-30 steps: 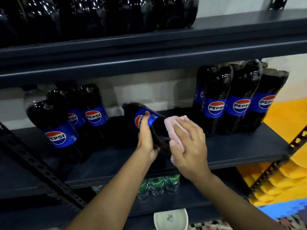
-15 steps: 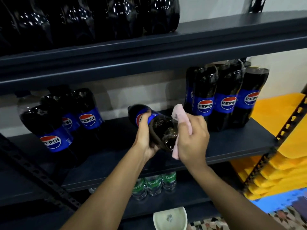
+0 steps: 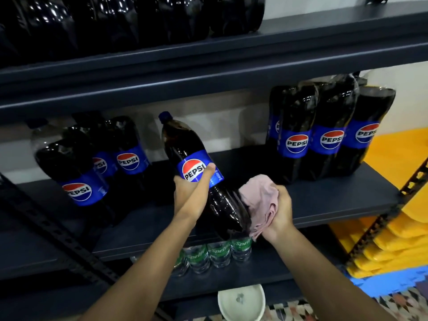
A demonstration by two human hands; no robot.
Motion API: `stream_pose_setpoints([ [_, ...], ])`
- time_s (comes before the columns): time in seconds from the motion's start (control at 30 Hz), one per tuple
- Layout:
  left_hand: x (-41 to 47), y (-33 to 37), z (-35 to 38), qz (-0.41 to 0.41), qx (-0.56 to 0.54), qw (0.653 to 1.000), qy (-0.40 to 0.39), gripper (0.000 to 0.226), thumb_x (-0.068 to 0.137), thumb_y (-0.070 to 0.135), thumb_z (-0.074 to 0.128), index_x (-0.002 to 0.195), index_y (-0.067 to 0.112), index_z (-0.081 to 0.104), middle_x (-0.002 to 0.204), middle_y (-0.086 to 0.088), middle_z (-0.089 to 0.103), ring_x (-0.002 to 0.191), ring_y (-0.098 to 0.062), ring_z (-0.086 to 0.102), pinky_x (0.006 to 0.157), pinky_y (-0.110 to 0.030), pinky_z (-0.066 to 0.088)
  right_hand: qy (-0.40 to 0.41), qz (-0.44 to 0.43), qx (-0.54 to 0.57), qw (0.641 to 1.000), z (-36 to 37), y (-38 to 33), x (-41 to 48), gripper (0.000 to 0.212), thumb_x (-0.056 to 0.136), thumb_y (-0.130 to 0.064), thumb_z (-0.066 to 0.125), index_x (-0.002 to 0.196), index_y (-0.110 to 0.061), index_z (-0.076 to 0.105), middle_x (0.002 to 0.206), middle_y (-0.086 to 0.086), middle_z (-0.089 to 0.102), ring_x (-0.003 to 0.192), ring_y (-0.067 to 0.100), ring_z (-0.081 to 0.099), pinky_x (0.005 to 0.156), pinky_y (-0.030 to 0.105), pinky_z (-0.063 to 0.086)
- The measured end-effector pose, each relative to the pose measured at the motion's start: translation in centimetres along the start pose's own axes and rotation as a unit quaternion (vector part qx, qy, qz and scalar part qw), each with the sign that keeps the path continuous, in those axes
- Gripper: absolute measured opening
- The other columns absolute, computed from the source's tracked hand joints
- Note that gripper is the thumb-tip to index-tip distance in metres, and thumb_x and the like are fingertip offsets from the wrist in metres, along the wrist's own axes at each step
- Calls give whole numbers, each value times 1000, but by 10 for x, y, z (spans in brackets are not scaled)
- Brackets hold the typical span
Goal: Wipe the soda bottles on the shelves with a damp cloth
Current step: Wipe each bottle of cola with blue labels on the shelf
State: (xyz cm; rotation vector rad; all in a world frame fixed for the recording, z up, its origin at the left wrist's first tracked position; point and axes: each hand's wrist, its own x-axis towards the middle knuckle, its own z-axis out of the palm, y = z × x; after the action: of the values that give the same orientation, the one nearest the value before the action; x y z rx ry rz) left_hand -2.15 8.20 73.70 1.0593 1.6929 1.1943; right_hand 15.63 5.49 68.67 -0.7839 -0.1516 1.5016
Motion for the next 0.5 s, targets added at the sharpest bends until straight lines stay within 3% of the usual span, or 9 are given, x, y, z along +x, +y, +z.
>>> stream_pose_setpoints([
  [0.07, 2, 0, -9, 18, 33, 999, 15, 75, 74, 75, 79, 116, 21, 49, 105, 7, 65, 94, -11, 65, 85, -36, 52, 66, -94, -158, 981, -4, -9, 7, 24, 95, -34, 50, 87, -19, 68, 87, 5, 64, 76, 19, 63, 69, 33, 51],
  [0.1, 3, 0, -12, 26, 48, 998, 20, 73, 77, 72, 79, 118, 21, 48, 104, 8, 63, 91, -8, 62, 80, -33, 49, 104, -185, -299, 930, -7, -13, 11, 28, 98, -38, 49, 85, -23, 69, 87, 0, 66, 76, 17, 64, 69, 35, 53],
  [0.13, 6, 0, -15, 32, 57, 998, 24, 72, 78, 70, 79, 120, 21, 47, 103, 9, 62, 89, -5, 60, 77, -31, 46, 115, -293, -441, 840, -13, -15, 16, 33, 100, -43, 48, 85, -25, 70, 87, -2, 68, 79, 18, 64, 72, 39, 54],
  [0.2, 8, 0, -19, 44, 64, 996, 36, 72, 79, 68, 80, 122, 21, 47, 103, 9, 63, 89, -5, 61, 79, -31, 45, 71, -413, -675, 607, -28, -8, 28, 35, 97, -45, 44, 100, -25, 73, 98, 3, 68, 90, 27, 61, 78, 46, 51],
  [0.23, 10, -1, -21, 51, 67, 996, 42, 73, 78, 67, 81, 123, 21, 46, 104, 9, 64, 90, -7, 63, 81, -31, 46, 52, -405, -760, 506, -36, 1, 34, 42, 93, -47, 43, 114, -24, 71, 110, 6, 66, 98, 32, 59, 82, 47, 49],
  [0.27, 11, -1, -22, 58, 69, 995, 46, 74, 78, 67, 82, 124, 21, 46, 104, 10, 64, 91, -9, 63, 83, -31, 46, 35, -361, -822, 439, -44, 11, 41, 50, 91, -51, 39, 123, -25, 67, 121, 7, 63, 107, 34, 56, 87, 48, 47],
  [0.3, 11, -1, -23, 65, 74, 994, 49, 74, 78, 65, 82, 124, 21, 45, 104, 10, 64, 91, -10, 63, 83, -31, 45, 25, -309, -863, 400, -46, 21, 43, 55, 92, -55, 33, 127, -26, 64, 129, 8, 59, 116, 35, 53, 91, 49, 44],
  [0.33, 11, -2, -23, 74, 78, 993, 51, 74, 78, 64, 83, 124, 21, 44, 104, 11, 63, 90, -9, 62, 82, -29, 45, 13, -262, -886, 383, -48, 28, 47, 58, 93, -58, 29, 129, -26, 62, 135, 10, 57, 125, 36, 50, 97, 51, 42],
  [0.5, 10, -10, -26, 118, 94, 986, 65, 71, 77, 60, 86, 118, 23, 41, 102, 11, 62, 91, -12, 64, 77, -26, 47, 19, -203, -910, 362, -37, 33, 45, 70, 95, -62, 13, 152, -30, 41, 159, 10, 38, 150, 37, 27, 116, 59, 25],
])
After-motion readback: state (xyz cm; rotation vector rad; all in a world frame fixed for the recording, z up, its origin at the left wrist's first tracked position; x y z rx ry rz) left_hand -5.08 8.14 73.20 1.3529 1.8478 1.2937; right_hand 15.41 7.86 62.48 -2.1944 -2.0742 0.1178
